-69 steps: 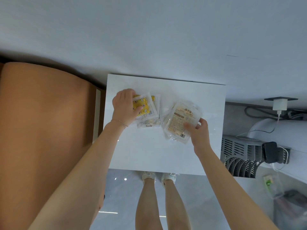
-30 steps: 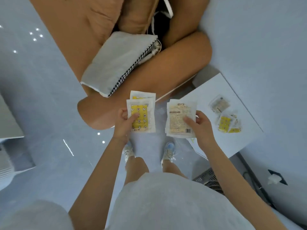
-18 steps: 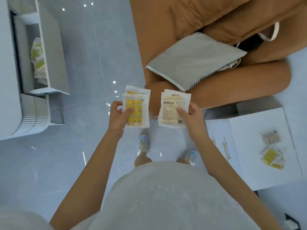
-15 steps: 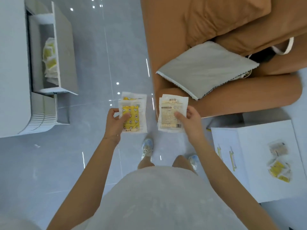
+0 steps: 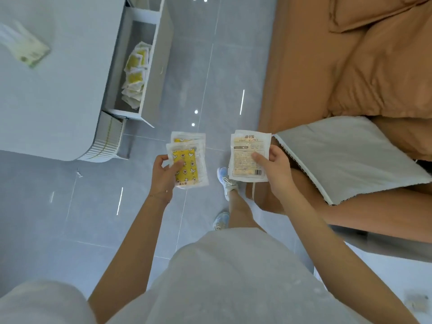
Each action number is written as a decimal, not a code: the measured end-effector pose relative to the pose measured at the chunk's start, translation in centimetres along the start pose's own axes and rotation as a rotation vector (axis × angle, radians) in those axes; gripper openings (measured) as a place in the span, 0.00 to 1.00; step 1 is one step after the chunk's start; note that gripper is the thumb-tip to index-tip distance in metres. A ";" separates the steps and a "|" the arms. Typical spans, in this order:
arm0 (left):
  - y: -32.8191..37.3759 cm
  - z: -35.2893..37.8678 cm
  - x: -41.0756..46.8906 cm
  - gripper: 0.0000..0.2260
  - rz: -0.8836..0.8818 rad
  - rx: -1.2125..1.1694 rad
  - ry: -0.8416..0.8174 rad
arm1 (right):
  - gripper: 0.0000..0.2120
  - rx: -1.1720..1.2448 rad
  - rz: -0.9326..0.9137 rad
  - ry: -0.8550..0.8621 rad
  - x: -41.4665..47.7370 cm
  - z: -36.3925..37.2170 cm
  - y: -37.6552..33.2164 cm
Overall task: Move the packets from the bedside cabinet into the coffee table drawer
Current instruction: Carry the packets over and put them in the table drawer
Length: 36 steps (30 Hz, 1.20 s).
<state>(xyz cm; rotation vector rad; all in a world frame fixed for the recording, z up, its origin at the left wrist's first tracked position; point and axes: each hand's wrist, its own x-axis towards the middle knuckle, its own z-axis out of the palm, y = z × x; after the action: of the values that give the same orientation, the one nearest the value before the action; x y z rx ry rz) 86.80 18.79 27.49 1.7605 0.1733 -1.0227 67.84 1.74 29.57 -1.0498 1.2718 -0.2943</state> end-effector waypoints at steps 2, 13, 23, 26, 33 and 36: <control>1.5 0.2 1.5 0.13 -0.007 -0.017 0.043 | 0.07 -0.020 0.003 -0.051 2.7 1.7 -2.2; 10.1 1.2 8.7 0.11 -0.034 -0.279 0.264 | 0.08 -0.205 -0.055 -0.283 14.9 8.7 -16.0; 18.4 0.9 19.0 0.10 -0.051 -0.446 0.358 | 0.09 -0.298 -0.071 -0.347 26.1 17.5 -24.8; 21.3 0.5 23.2 0.12 -0.065 -0.459 0.382 | 0.08 -0.312 -0.086 -0.372 29.8 20.9 -27.5; 27.5 -0.4 30.9 0.11 -0.090 -0.495 0.426 | 0.09 -0.388 -0.045 -0.439 36.7 28.3 -33.6; 29.5 -0.2 33.4 0.11 -0.104 -0.552 0.469 | 0.10 -0.447 -0.040 -0.490 39.2 31.0 -35.9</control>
<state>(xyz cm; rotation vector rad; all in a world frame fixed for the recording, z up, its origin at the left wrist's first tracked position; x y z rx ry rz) 124.12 -5.49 24.86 1.4542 0.7725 -0.5396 120.57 -30.07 30.23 -1.4219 0.8854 0.2241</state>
